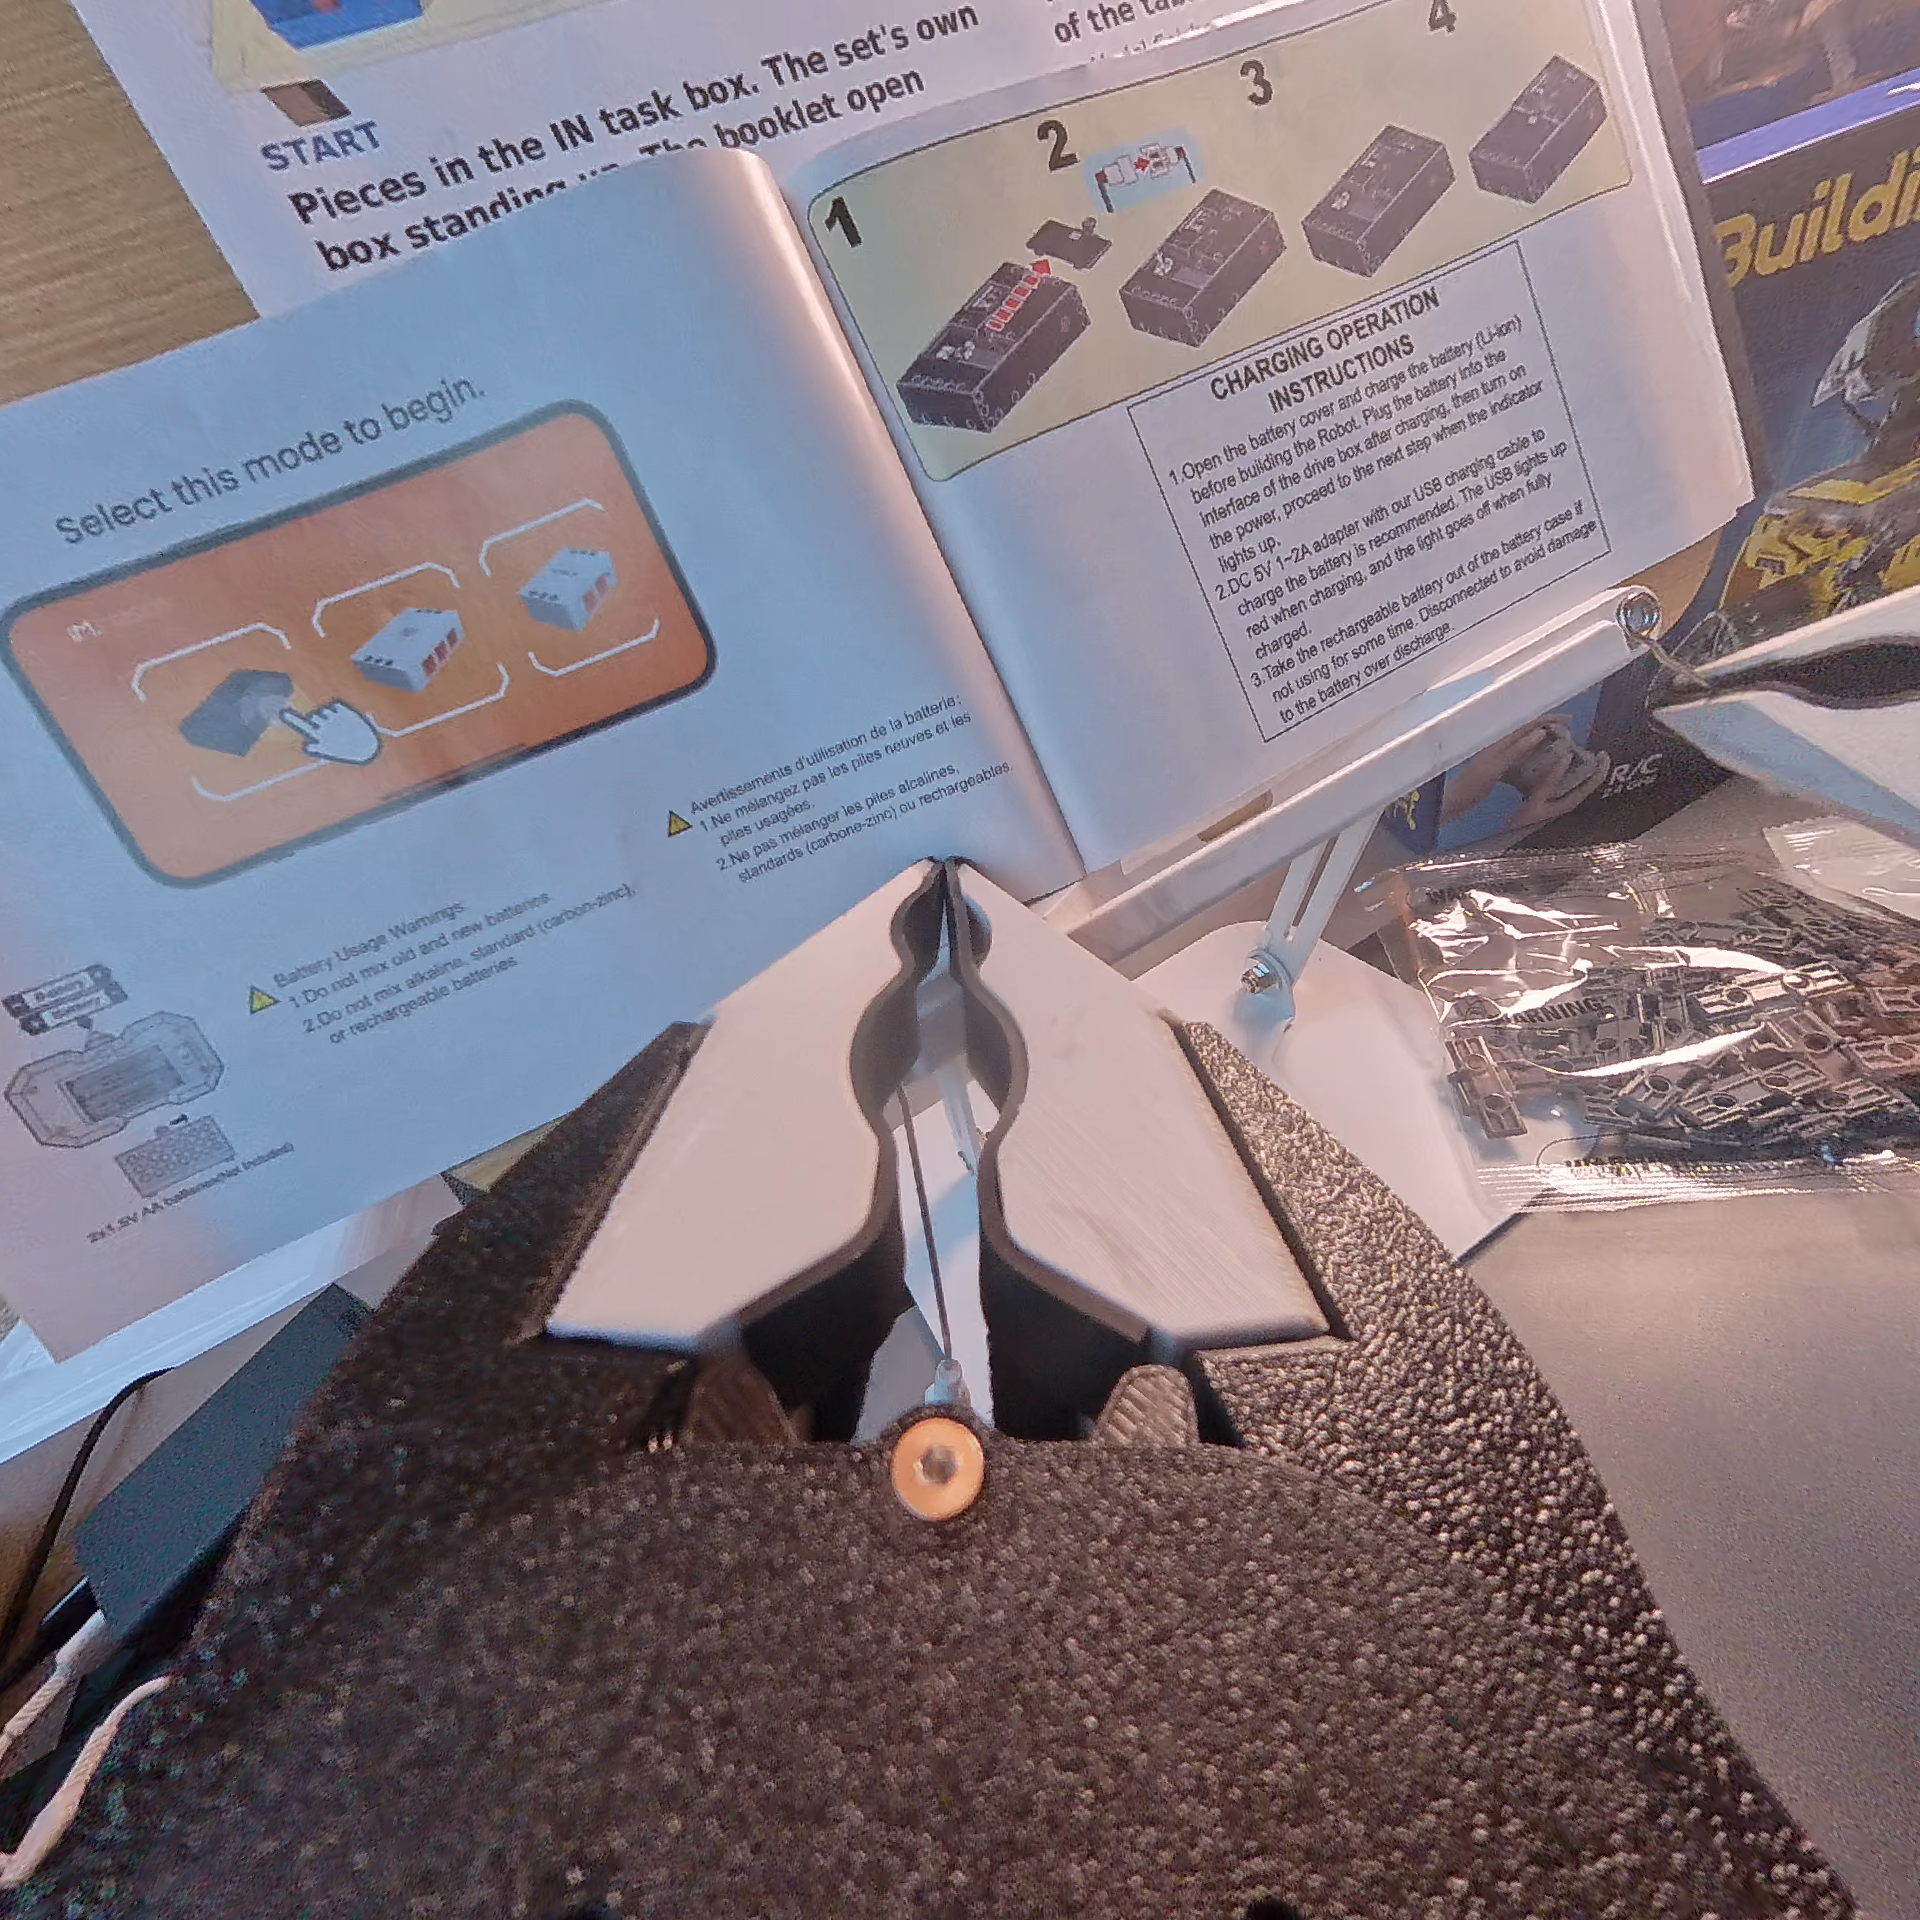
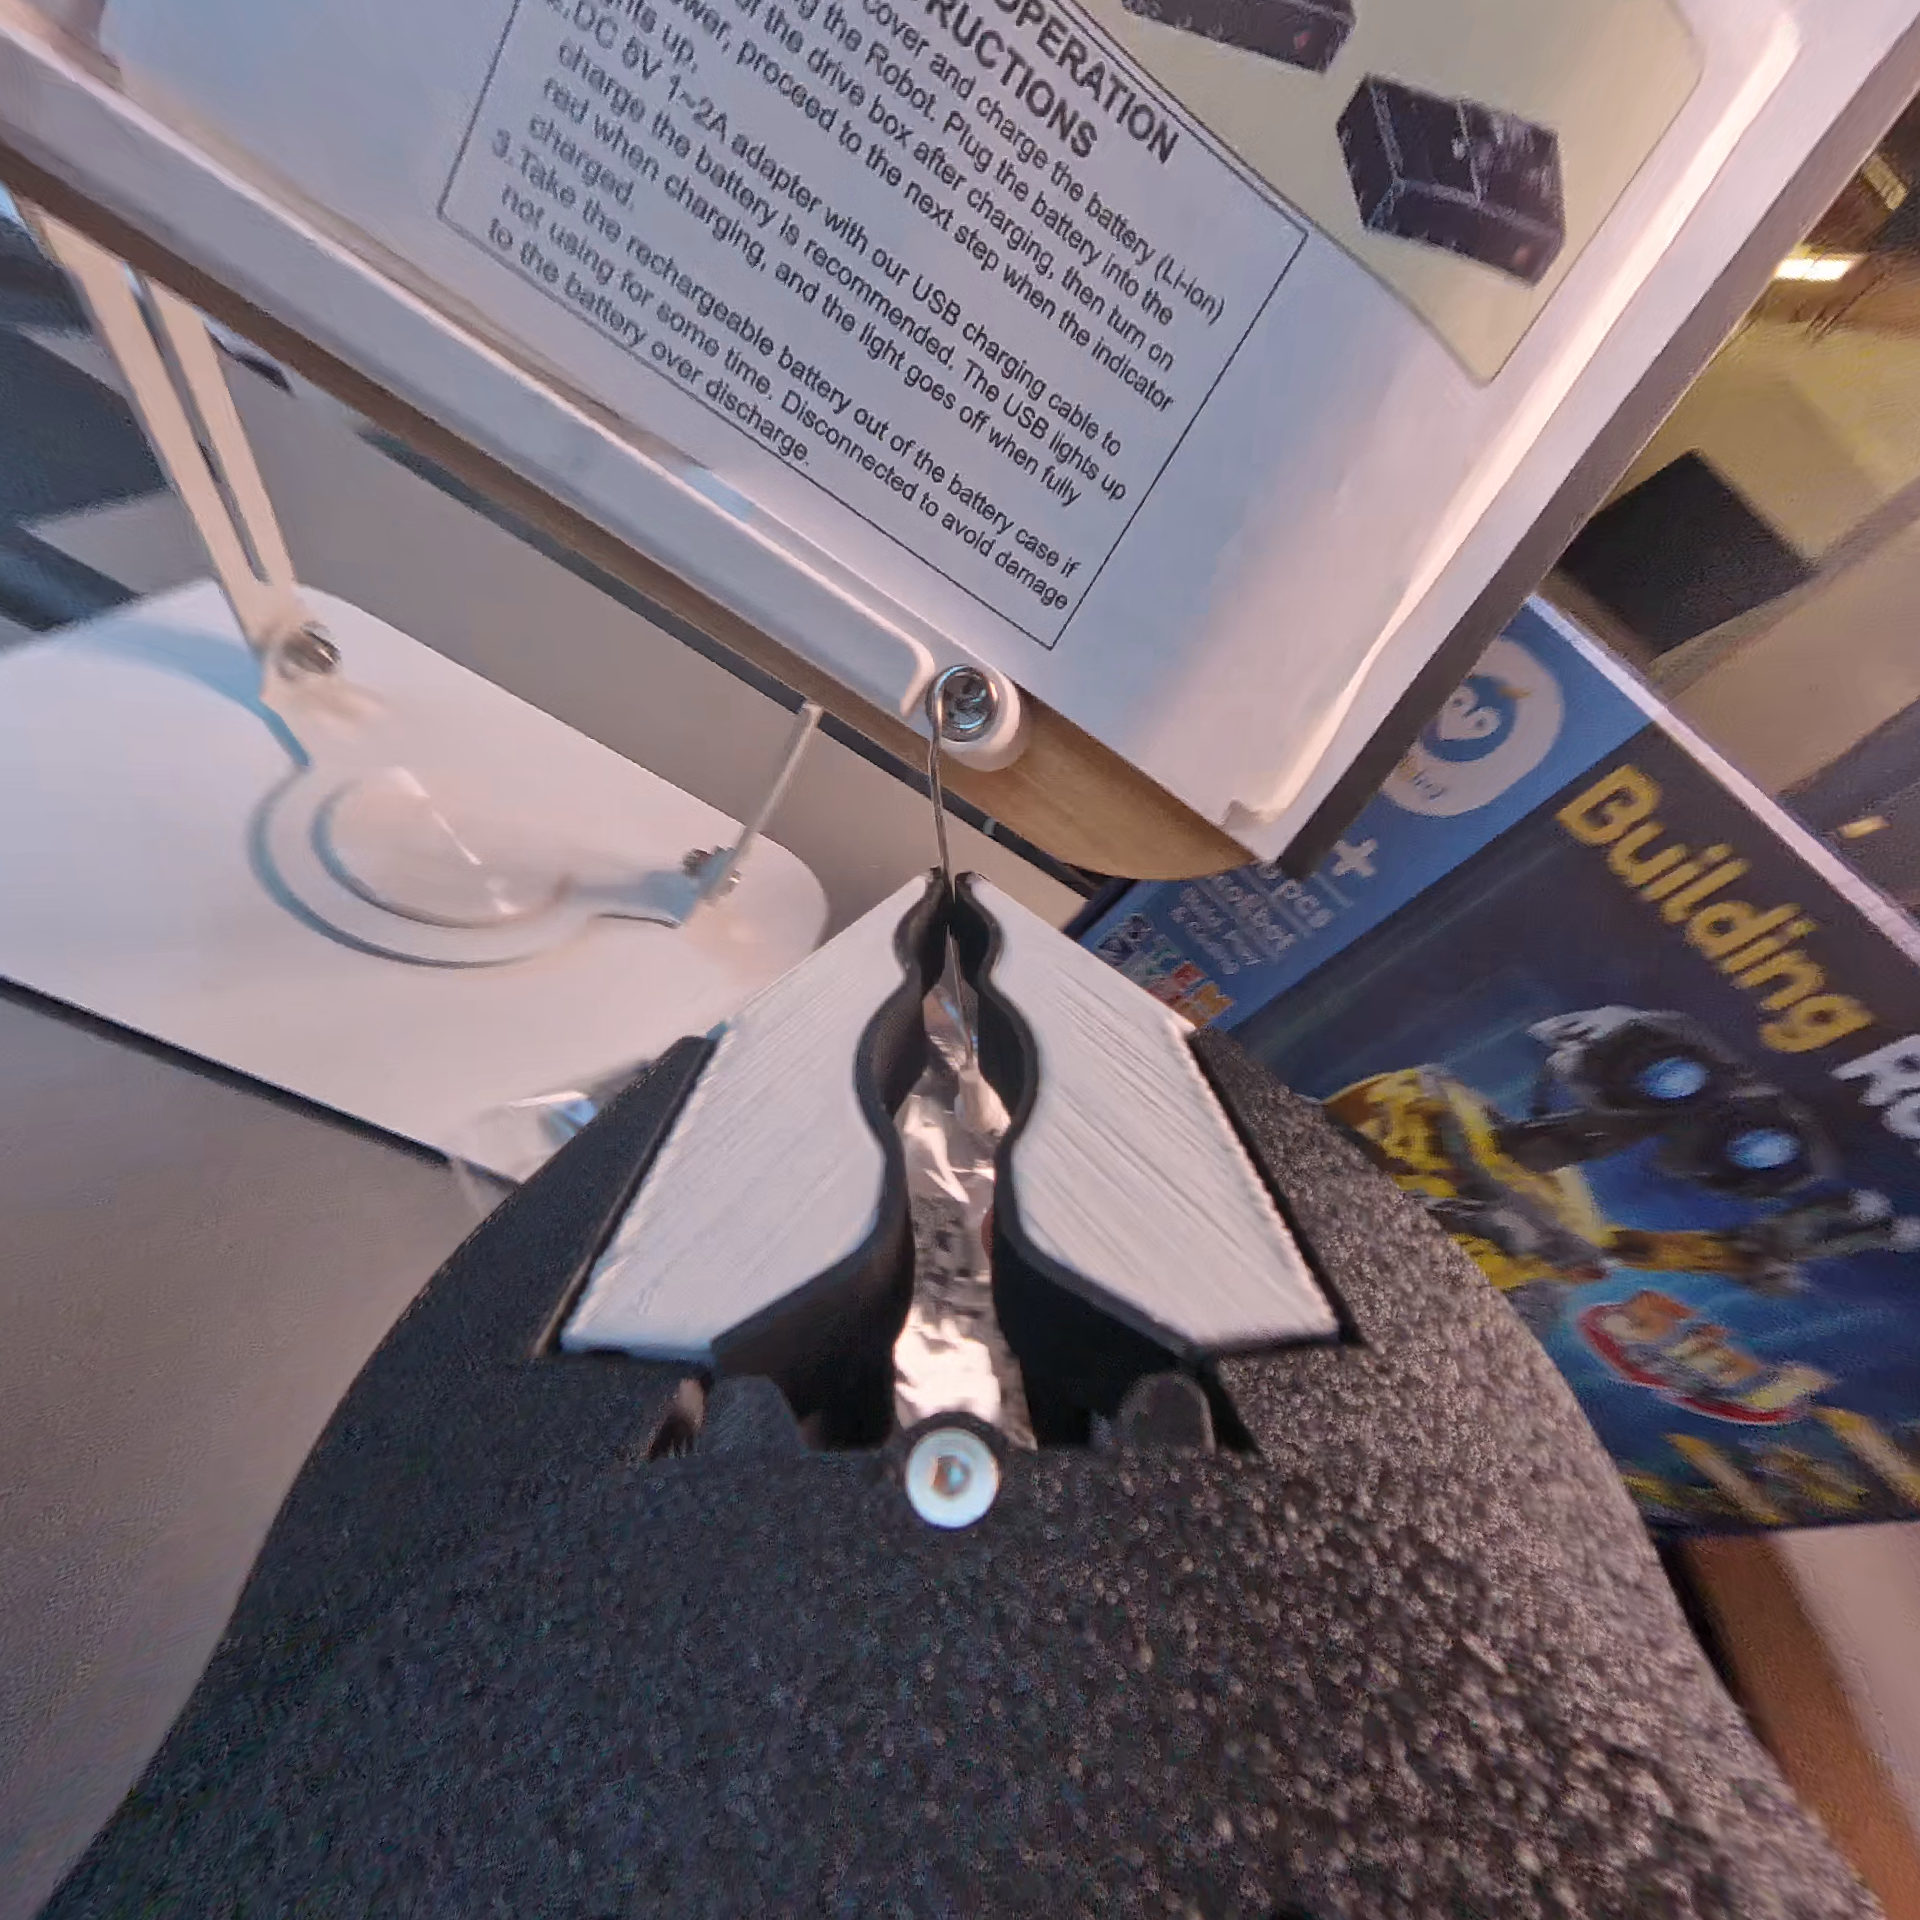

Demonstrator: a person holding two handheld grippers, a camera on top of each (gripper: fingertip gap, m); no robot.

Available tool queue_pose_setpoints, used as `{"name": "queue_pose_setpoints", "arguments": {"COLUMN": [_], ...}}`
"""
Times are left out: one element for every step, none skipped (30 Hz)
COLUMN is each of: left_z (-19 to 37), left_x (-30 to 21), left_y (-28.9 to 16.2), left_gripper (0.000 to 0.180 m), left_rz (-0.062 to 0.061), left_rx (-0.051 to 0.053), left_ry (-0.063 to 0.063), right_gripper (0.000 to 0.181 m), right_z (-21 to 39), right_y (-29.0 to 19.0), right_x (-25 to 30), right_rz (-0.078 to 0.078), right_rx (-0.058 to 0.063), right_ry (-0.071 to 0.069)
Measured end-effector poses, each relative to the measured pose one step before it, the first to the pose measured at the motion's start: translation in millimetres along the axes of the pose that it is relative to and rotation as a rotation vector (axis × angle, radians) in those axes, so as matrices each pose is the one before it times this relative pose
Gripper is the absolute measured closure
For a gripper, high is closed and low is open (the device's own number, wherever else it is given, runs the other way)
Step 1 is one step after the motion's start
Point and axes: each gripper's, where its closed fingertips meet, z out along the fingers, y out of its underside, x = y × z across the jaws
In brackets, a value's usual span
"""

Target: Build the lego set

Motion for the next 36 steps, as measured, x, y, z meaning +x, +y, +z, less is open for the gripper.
{"name": "queue_pose_setpoints", "arguments": {"left_z": [0.32,0.04,-0.13,-0.09,0.0,0.24,0.49,0.5,0.09,0.09,0.01,-0.04,-0.15,-0.48,-0.89,-1.51,-2.0,-2.2,-2.11,-1.9,-1.08,0.4,2.57,4.66,6.73,8.2,9.31,9.7,9.11,7.84,5.17,2.93,2.08,1.56,0.8,0.23], "left_x": [0.33,0.31,0.01,-0.29,-0.48,-0.11,0.02,-0.13,-0.39,-0.32,-0.26,0.08,0.08,0.13,0.34,0.54,0.81,1.42,2.84,5.44,8.38,9.89,10.04,10.54,9.01,5.71,4.82,4.77,2.54,0.28,0.46,2.57,3.39,2.01,0.42,-0.24], "left_y": [0.03,-0.03,0.06,0.16,0.31,0.56,0.82,0.46,0.35,0.26,0.14,-0.15,-0.15,-0.43,-1.46,-2.94,-4.54,-5.31,-6.1,-7.39,-8.26,-7.21,-5.74,-5.06,-2.63,1.0,2.62,1.11,-0.73,-1.42,-2.41,-3.12,-2.58,-1.22,0.07,0.66], "left_gripper": [0.18,0.18,0.18,0.18,0.18,0.18,0.18,0.18,0.18,0.18,0.18,0.18,0.18,0.18,0.18,0.18,0.179,0.179,0.179,0.179,0.179,0.179,0.179,0.18,0.18,0.18,0.178,0.176,0.176,0.177,0.18,0.18,0.18,0.18,0.18,0.18], "left_rz": [-0.0006,0.0025,0.0025,-0.0003,-0.0032,-0.0046,-0.005,-0.0069,-0.0071,-0.0033,-0.0001,-0.0003,-0.0014,-0.0021,-0.0039,-0.0062,-0.0057,0.0006,0.0097,0.0125,0.0105,0.0119,0.0166,0.0202,0.0299,0.0391,0.0279,0.0028,0.0008,0.0257,0.0487,0.0476,0.0344,0.0266,0.0217,0.0134], "left_rx": [0.0015,0.0008,-0.0015,-0.0038,-0.0032,-0.002,-0.0006,0.0024,0.001,-0.0021,-0.0015,-0.0004,-0.0018,-0.0041,-0.0027,0.0028,0.0089,0.0112,0.0123,0.0175,0.0213,0.0133,0.006,0.0016,-0.0196,-0.0488,-0.0614,-0.0507,-0.0347,-0.0262,-0.0167,-0.0092,-0.0055,-0.0049,-0.0066,-0.0058], "left_ry": [0.0007,0.0003,0.0002,-0.0008,-0.0004,0.002,0.0017,0.0005,0.0009,0.0011,0.0019,0.003,0.0029,0.0034,0.005,0.0055,0.0042,0.0013,0.0015,0.0079,0.0173,0.019,0.0159,0.0168,0.0111,0.0015,0.0129,0.0288,0.0211,0.002,-0.0069,-0.0001,0.004,-0.002,-0.0074,-0.005], "right_gripper": [0.181,0.18,0.179,0.178,0.176,0.174,0.173,0.172,0.173,0.173,0.174,0.175,0.176,0.178,0.179,0.18,0.181,0.181,0.181,0.181,0.181,0.181,0.181,0.181,0.181,0.181,0.181,0.181,0.181,0.181,0.181,0.181,0.181,0.181,0.181,0.181], "right_z": [-1.99,-1.6,-0.82,-0.78,-0.86,-0.68,-0.47,-0.36,0.2,0.45,0.05,-0.09,-0.09,-0.43,-0.82,-0.28,0.66,-0.5,-0.16,-0.82,0.14,0.52,-0.01,0.21,0.11,-0.06,-0.25,0.03,0.24,-0.28,-0.12,-0.24,-0.23,-0.41,-0.54,-0.44], "right_y": [0.03,-0.62,-0.79,-1.81,-2.87,-4.43,-4.22,-4.44,-3.62,-1.93,-0.65,0.27,0.67,0.85,1.06,0.52,0.49,0.82,0.43,0.3,-0.74,-0.51,0.34,0.35,0.49,0.35,-0.73,-0.56,0.07,-0.34,-0.43,0.16,0.06,0.19,0.0,-0.17], "right_x": [7.95,7.16,6.22,6.83,7.09,6.74,3.81,4.09,3.24,0.94,0.25,-0.78,-1.03,-1.98,-2.19,-1.85,-2.88,-3.8,-2.79,-1.69,-0.95,-0.6,0.2,0.5,0.14,0.33,0.35,0.06,-0.03,0.36,0.66,0.83,0.75,1.08,1.85,1.91], "right_rz": [-0.1018,-0.1064,-0.1034,-0.0896,-0.0855,-0.0846,-0.0932,-0.0963,-0.0975,-0.0795,-0.0778,-0.0655,-0.0344,-0.0187,-0.004,0.0067,-0.0003,0.0065,0.0165,0.005,0.0069,0.0077,0.0036,0.0019,0.0007,-0.0013,-0.0003,-0.0001,-0.0039,-0.0064,-0.0034,0.0019,0.0024,-0.0028,-0.0059,-0.0031], "right_rx": [-0.0143,-0.0072,-0.0078,-0.0026,0.0044,0.0144,0.0099,0.0152,0.0181,0.0126,0.0101,0.0117,0.0157,0.0132,0.0065,0.0018,0.0007,0.0009,0.0046,0.0067,0.0039,0.0025,0.0012,0.0021,0.0022,0.0029,0.0054,0.0041,0.0027,0.0011,0.0015,0.0041,0.0055,0.0043,0.0048,0.0056], "right_ry": [0.0373,0.0339,0.0284,0.0292,0.0266,0.0261,0.0128,0.0214,0.0146,-0.0001,-0.0013,-0.0053,-0.0077,-0.0111,-0.0086,-0.0038,-0.0009,-0.0053,-0.0002,0.0051,0.0066,0.0007,-0.0014,-0.0015,-0.0039,-0.0027,-0.0016,-0.0031,-0.004,-0.0035,-0.0042,-0.0031,-0.0046,-0.0012,0.0035,0.0031]}}
